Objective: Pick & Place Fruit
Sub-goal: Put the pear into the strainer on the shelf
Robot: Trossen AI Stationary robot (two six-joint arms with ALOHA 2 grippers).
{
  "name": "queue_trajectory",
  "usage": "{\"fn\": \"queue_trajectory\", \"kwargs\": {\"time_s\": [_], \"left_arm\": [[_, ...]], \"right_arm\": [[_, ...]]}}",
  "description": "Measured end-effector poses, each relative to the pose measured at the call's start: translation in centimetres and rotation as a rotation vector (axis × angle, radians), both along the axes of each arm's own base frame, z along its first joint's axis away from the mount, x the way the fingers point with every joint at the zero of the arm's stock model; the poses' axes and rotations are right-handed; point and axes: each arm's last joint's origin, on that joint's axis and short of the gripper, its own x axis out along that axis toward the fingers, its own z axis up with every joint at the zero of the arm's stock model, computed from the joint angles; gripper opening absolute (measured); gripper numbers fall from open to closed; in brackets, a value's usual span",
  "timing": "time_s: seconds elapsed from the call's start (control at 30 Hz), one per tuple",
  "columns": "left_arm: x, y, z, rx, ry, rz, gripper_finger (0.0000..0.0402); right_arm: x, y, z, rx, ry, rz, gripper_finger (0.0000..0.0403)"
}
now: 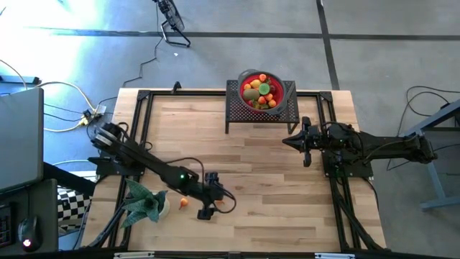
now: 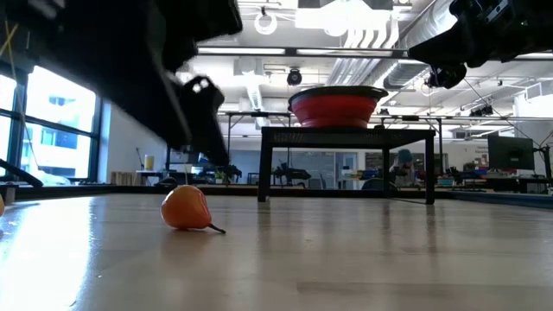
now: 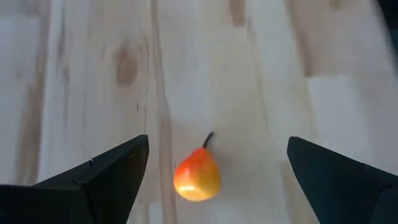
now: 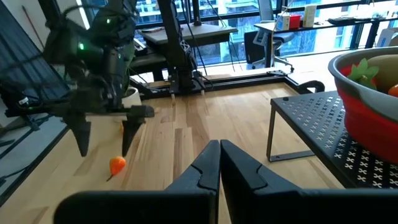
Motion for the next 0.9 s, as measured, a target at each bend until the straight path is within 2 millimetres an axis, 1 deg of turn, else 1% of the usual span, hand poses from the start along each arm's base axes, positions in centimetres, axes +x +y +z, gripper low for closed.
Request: {"fn": "queue_trajectory", "kwargs": {"time_s": [0.07,0.3,0.5,0.9], "left_arm": [[0.1,0.0,-0.8,0.007,0.027,0.004,0.0377],[0.2,-0.1,-2.1,0.029,0.073,0.005,0.0377],[0.0,0.0,-2.3,0.033,0.109,0.022,0.0377],[0.0,0.0,-2.3,0.021,0.110,0.054,0.0377]], "right_arm": [[0.0,0.0,0.0,0.000,-0.001,0.000,0.0005],[0.0,0.0,0.0,0.000,-0.001,0.000,0.0005],[0.0,0.0,0.0,0.000,0.002,0.000,0.0005],[0.0,0.0,0.0,0.000,0.004,0.000,0.0005]]}}
